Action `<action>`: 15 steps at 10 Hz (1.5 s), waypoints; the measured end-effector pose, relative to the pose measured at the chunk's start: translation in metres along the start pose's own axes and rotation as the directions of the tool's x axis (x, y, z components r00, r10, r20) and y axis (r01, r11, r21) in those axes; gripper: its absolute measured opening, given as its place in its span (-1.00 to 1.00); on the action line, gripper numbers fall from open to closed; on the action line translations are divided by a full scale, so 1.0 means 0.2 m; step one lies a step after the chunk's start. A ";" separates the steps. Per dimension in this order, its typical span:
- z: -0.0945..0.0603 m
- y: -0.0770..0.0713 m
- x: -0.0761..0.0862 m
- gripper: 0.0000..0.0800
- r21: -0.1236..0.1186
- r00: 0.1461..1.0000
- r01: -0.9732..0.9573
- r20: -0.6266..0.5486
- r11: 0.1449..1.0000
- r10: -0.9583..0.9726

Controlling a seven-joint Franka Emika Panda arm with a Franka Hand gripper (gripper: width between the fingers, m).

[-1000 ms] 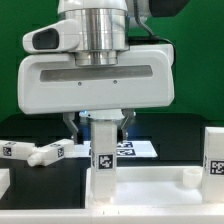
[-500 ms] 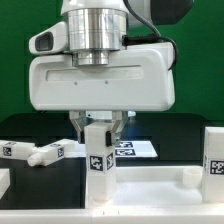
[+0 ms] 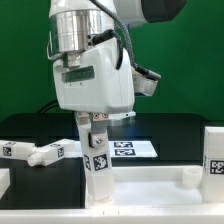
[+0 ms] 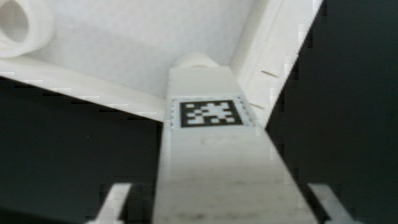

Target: Assemble desk

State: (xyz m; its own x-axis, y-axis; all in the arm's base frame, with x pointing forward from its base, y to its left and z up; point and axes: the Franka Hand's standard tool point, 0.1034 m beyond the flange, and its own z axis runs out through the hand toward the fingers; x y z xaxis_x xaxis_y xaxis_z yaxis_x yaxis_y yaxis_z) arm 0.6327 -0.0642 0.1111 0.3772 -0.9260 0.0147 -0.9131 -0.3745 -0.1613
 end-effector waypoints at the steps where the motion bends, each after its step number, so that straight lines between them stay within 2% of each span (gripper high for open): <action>1: 0.00 0.01 -0.01 -0.29 -0.011 0.996 0.093 0.011 0.996 -0.093; 2: 0.00 0.02 -0.03 0.05 -0.039 0.968 0.246 0.070 0.969 -0.243; 3: -0.02 -0.01 -0.05 0.38 -0.038 0.917 0.386 0.122 0.922 -0.379; 4: -0.04 -0.02 -0.09 0.38 -0.016 0.854 0.502 0.168 0.865 -0.493; 5: -0.05 -0.02 -0.08 0.57 0.001 0.826 0.548 0.159 0.836 -0.541; 7: -0.04 -0.01 -0.08 0.61 0.018 0.746 0.652 0.160 0.758 -0.646; 8: -0.03 -0.01 -0.07 0.62 0.027 0.646 0.754 0.147 0.656 -0.749; 9: -0.02 -0.03 -0.06 0.62 0.033 0.421 0.904 0.115 0.427 -0.900; 10: -0.02 -0.04 -0.09 0.62 0.044 0.292 0.954 0.108 0.298 -0.950; 11: -0.02 -0.07 -0.09 0.62 0.034 0.314 0.947 0.084 0.318 -0.946; 12: -0.02 -0.06 -0.08 0.62 0.034 0.316 0.947 0.085 0.319 -0.945; 13: -0.02 -0.06 -0.08 0.30 0.033 0.316 0.947 0.085 0.320 -0.945; 14: -0.02 -0.06 -0.08 0.30 0.027 0.398 0.916 0.088 0.401 -0.913; 15: -0.02 -0.06 -0.08 -0.06 0.019 0.473 0.879 0.090 0.476 -0.877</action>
Offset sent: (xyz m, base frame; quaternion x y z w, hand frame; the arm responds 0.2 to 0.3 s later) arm 0.0064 0.0500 0.0074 -0.0220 -0.2224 -0.4478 0.8658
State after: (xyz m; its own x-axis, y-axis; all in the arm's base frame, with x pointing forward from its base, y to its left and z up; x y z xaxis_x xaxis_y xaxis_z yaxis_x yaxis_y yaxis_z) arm 0.6376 -0.0442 0.1160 0.9926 -0.1053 0.0596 -0.1003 -0.9915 -0.0827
